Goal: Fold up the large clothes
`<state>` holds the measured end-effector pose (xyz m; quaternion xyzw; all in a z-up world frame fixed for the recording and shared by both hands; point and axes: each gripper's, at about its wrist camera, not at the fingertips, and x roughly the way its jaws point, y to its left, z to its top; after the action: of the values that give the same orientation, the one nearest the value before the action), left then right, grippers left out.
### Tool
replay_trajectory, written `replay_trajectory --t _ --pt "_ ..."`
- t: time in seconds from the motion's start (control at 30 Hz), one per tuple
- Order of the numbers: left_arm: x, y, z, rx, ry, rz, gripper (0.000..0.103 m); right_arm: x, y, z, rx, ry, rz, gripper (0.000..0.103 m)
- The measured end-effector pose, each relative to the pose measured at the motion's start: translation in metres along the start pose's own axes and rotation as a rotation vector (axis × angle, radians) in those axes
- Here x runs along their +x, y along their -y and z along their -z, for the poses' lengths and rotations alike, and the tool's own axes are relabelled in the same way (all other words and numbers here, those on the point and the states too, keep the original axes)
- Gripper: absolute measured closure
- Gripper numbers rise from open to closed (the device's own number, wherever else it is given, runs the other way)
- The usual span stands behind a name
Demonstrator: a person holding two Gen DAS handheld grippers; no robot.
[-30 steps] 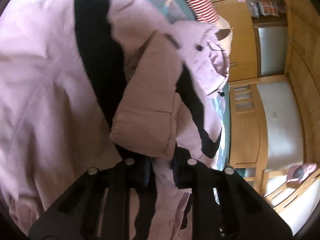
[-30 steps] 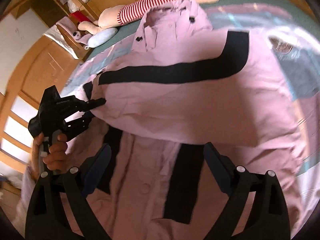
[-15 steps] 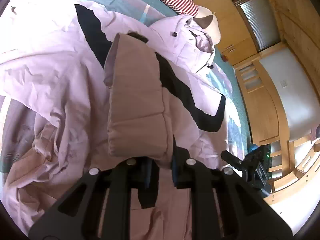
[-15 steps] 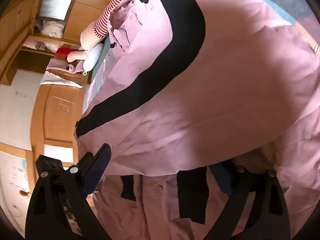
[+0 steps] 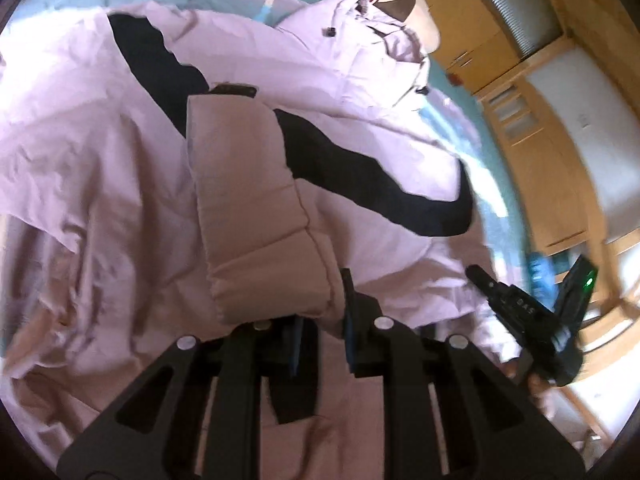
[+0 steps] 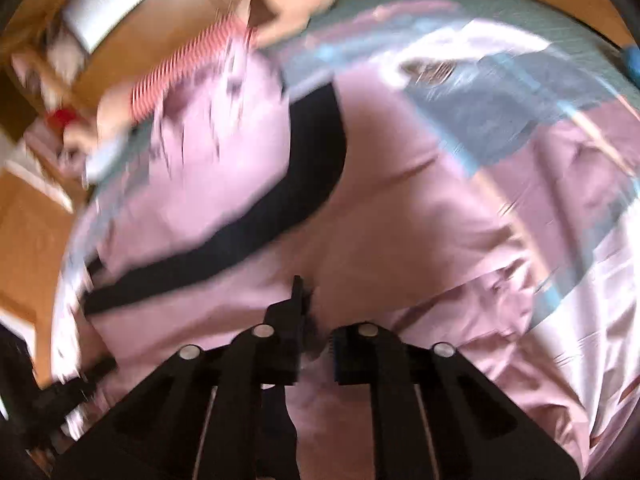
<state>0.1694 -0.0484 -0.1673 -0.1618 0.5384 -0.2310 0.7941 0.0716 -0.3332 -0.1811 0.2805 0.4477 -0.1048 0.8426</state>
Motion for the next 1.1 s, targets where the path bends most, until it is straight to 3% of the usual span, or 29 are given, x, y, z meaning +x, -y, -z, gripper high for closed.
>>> replay_trajectory --t 0.07,0.1,0.17,0.27,0.3,0.4,0.47,0.57,0.67,0.73,0.8,0.9,0.97,1.07,1.1 --pt "0.001 -0.005 -0.002 -0.009 0.001 -0.014 0.085 0.005 0.001 0.007 0.003 -0.078 -0.074 0.048" --pt "0.001 -0.009 -0.003 -0.031 -0.002 -0.007 0.085 0.004 -0.006 0.009 -0.012 -0.109 -0.108 0.042" --pt "0.002 -0.018 -0.006 -0.069 -0.008 -0.001 0.084 -0.003 -0.022 0.012 -0.102 -0.129 -0.115 0.040" --pt "0.003 -0.024 -0.006 -0.082 -0.002 -0.045 0.083 -0.022 -0.067 0.024 -0.388 -0.129 -0.127 0.042" --pt "0.004 -0.024 -0.007 -0.082 -0.001 -0.058 0.083 -0.031 -0.080 0.031 -0.444 -0.113 -0.188 0.042" --pt "0.009 -0.025 -0.006 -0.084 -0.011 -0.068 0.082 -0.047 -0.088 0.034 -0.445 -0.043 -0.314 0.042" --pt "0.010 -0.021 -0.005 -0.062 -0.003 -0.091 0.082 -0.049 -0.085 0.029 -0.439 0.013 -0.279 0.042" --pt "0.008 -0.013 -0.004 -0.037 0.004 -0.121 0.077 -0.028 -0.068 0.012 -0.410 0.044 -0.049 0.042" --pt "0.002 -0.012 -0.003 -0.038 0.008 -0.151 0.056 0.007 -0.039 0.001 -0.343 -0.022 0.163 0.042" --pt "-0.010 -0.013 -0.003 -0.063 0.066 -0.189 0.024 0.017 -0.020 -0.004 -0.259 -0.075 0.137 0.042" --pt "-0.032 -0.008 -0.002 -0.053 0.175 -0.240 0.017 0.017 -0.014 -0.007 -0.223 -0.092 0.120 0.042" --pt "-0.055 0.006 -0.002 0.018 0.304 -0.295 0.010 0.019 -0.021 -0.004 -0.272 -0.087 0.165 0.039" --pt "-0.056 0.014 -0.003 0.075 0.333 -0.328 0.010 0.018 -0.025 0.002 -0.330 -0.078 0.204 0.033" --pt "-0.019 0.023 -0.016 0.172 0.193 -0.338 0.019 0.020 -0.036 0.006 -0.394 -0.055 0.255 0.032" --pt "-0.008 0.023 -0.018 0.190 0.150 -0.338 0.035 0.015 -0.036 0.007 -0.394 -0.045 0.246 0.032"
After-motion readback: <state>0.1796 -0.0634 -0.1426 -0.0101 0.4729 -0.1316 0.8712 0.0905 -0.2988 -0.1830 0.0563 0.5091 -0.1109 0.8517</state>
